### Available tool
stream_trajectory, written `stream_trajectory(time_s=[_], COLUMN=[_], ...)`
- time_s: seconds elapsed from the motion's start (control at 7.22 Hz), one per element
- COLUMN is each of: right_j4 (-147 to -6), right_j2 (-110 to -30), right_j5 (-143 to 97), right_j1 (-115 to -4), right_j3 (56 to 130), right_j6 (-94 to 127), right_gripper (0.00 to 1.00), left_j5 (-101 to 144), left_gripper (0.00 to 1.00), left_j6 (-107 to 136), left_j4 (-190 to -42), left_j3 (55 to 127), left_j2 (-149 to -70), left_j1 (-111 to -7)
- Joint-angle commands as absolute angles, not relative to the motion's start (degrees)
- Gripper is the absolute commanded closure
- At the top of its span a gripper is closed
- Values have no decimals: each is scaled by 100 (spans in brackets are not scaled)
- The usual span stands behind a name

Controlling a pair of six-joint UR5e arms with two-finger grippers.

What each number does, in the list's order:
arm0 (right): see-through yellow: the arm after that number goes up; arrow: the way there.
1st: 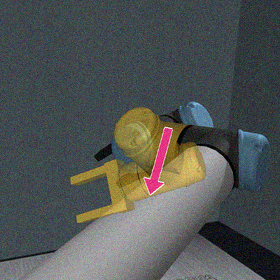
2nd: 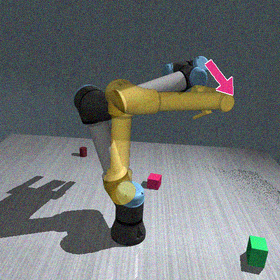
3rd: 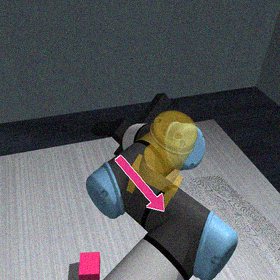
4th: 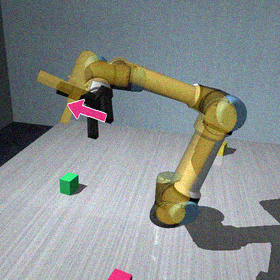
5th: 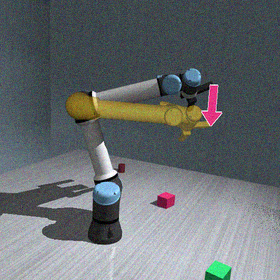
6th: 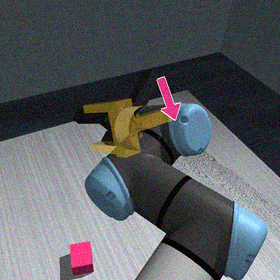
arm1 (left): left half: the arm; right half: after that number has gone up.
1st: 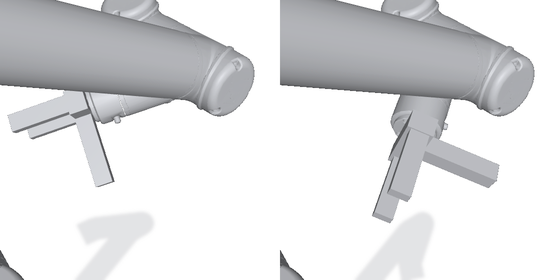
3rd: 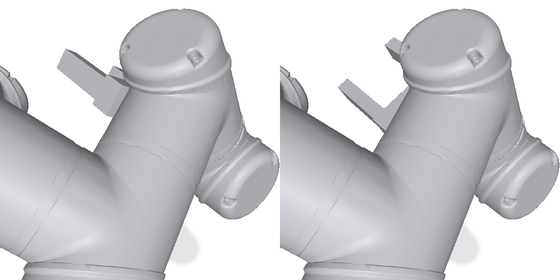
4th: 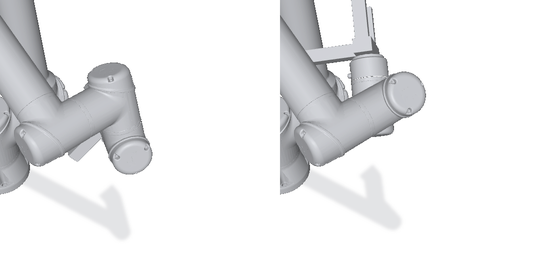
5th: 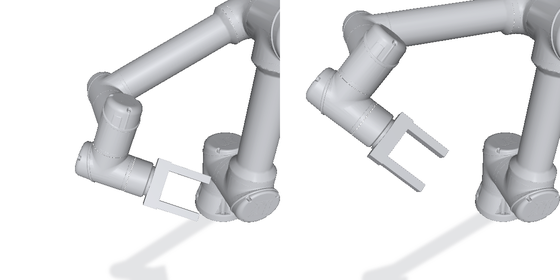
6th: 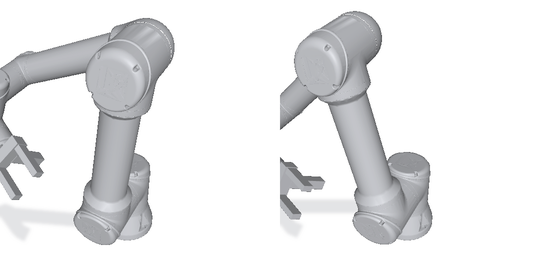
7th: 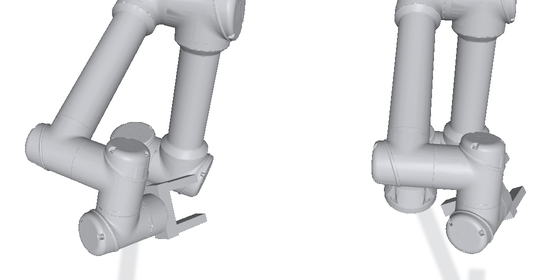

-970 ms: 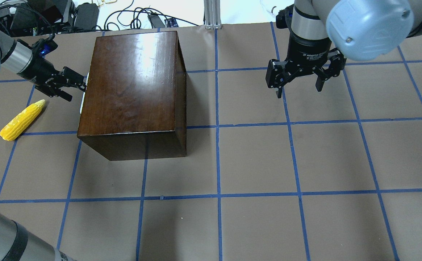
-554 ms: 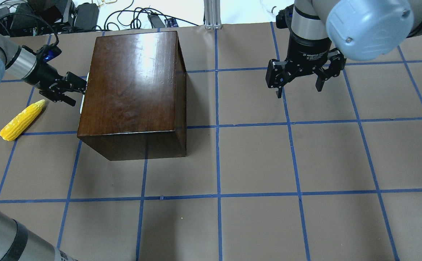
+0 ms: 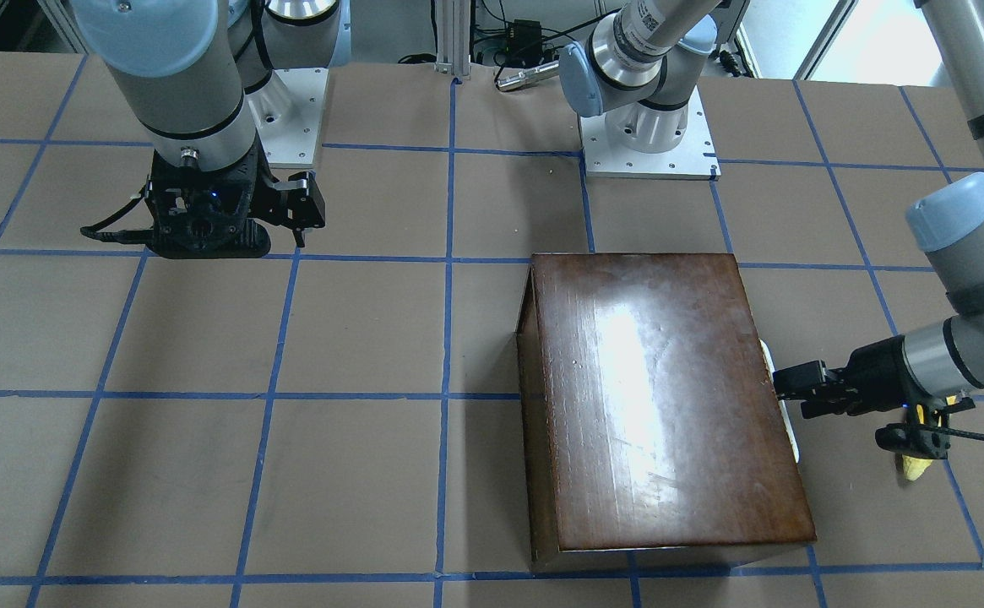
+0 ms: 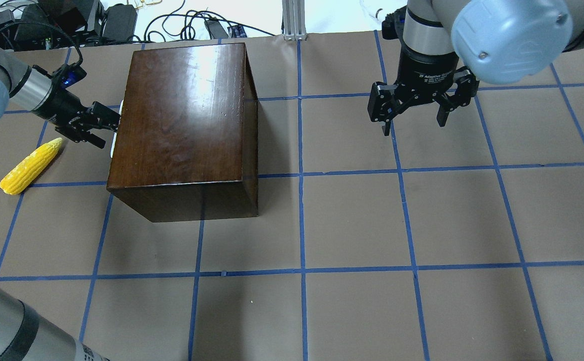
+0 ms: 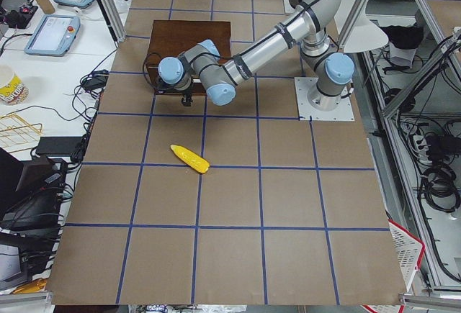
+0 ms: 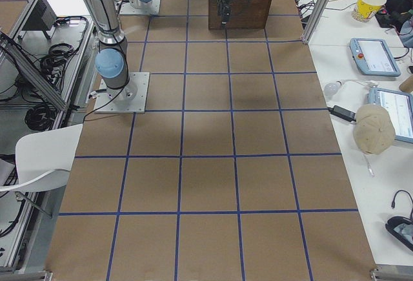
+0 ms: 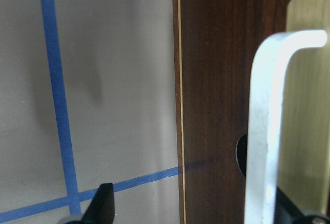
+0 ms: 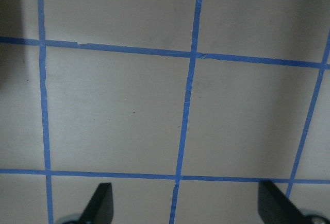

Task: Open drawer and put corn inside
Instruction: 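Close the left gripper on the white drawer handle, then pull the drawer outward from the cabinet with the left gripper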

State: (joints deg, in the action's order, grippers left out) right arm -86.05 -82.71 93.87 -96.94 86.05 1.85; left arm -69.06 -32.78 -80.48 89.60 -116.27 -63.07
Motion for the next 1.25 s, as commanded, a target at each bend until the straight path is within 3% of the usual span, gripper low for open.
stream_trajectory(time_s=[0.0, 1.11], right_j4=[-8604, -8604], right_j2=[-8271, -8271], right_j5=[9387, 9387], right_j1=[-9694, -9694], right_j3=[8604, 8604], right_j6=[185, 185], right_gripper=[0, 0], left_j5=[-6917, -6943], left_gripper=[0, 0], left_j6=[-3313, -3647], left_j4=[-8042, -8051], left_j3=[8930, 8798], left_j2=[-11637, -11689], left_j1=[-6293, -5889])
